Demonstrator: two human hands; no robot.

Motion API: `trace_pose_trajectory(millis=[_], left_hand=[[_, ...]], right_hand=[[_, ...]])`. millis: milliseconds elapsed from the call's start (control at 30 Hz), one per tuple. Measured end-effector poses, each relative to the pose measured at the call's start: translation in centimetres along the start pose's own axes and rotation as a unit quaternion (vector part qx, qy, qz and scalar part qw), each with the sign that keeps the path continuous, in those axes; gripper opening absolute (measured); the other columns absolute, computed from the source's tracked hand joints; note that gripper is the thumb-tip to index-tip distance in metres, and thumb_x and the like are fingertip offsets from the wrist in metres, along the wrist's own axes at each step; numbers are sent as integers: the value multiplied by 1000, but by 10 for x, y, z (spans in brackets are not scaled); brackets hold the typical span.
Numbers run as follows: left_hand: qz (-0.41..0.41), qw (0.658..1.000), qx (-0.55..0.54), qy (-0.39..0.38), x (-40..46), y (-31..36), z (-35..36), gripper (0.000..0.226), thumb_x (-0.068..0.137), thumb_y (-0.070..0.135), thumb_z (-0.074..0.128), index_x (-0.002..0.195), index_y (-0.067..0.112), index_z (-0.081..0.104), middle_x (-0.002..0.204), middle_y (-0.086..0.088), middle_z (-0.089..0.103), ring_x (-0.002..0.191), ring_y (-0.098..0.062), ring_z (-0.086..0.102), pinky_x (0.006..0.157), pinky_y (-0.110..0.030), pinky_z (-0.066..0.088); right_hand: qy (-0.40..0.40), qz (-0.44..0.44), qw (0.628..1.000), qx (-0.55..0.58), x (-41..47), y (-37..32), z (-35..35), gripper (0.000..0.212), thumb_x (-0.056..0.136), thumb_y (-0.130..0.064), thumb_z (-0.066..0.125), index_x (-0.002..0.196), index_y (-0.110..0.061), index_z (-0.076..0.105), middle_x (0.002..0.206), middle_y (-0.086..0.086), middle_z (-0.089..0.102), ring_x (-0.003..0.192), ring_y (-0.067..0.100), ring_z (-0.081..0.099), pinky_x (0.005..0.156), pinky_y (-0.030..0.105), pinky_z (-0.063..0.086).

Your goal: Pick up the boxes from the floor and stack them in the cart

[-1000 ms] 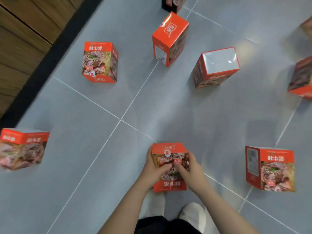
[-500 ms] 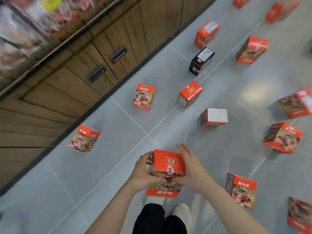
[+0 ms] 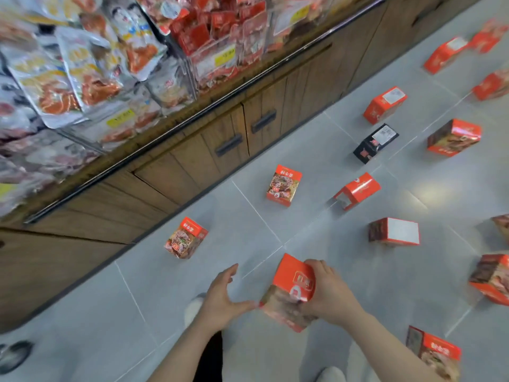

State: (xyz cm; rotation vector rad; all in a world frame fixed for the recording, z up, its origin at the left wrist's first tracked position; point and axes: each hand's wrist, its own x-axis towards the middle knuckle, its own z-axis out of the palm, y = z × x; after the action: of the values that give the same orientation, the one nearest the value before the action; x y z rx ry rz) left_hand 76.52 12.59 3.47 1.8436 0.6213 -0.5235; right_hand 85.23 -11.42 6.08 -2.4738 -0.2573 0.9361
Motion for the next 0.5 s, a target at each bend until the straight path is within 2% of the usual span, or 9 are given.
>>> trace_pose_trajectory(millis=[100, 133, 233, 367, 500], left_hand=[[-40, 998, 16, 50, 22, -39, -66, 83, 59, 28, 90, 130, 21, 47, 126, 4, 49, 112, -15, 50, 75, -7, 39], [-44, 996, 25, 68, 31, -49, -88, 80, 62, 23, 88, 131, 16, 48, 126, 1, 50, 109, -16, 50, 76, -7, 38], [-45, 993, 63, 89, 60, -67, -142, 76, 64, 18, 87, 130, 9, 49, 122, -3, 52, 106, -19, 51, 87, -25, 39], [-27, 992, 99, 79, 98, -81, -175, 74, 68, 21, 84, 132, 11, 48, 117, 0, 49, 110, -19, 49, 96, -36, 43], [-41, 991, 90, 93, 139, -114, -176, 71, 66, 20, 85, 128, 12, 52, 119, -5, 54, 109, -23, 52, 95, -36, 44]], right_hand=[[14, 63, 998, 12, 28, -33, 18, 86, 51, -45, 73, 127, -23, 40, 114, -6, 46, 107, 19, 47, 82, 30, 42], [23, 75, 997, 13, 38, -43, 25, 88, 49, -47, 71, 128, -22, 40, 114, -5, 46, 108, 20, 47, 82, 30, 41], [38, 110, 993, 25, 64, -75, 44, 91, 49, -49, 75, 127, -20, 39, 116, -2, 46, 110, 22, 47, 84, 35, 44], [52, 129, 990, 23, 96, -100, 62, 89, 48, -51, 78, 122, -16, 42, 111, 2, 47, 105, 28, 53, 84, 41, 47], [88, 129, 987, 40, 121, -109, 79, 106, 36, -78, 55, 121, -17, 42, 108, 0, 47, 99, 24, 53, 83, 40, 47]])
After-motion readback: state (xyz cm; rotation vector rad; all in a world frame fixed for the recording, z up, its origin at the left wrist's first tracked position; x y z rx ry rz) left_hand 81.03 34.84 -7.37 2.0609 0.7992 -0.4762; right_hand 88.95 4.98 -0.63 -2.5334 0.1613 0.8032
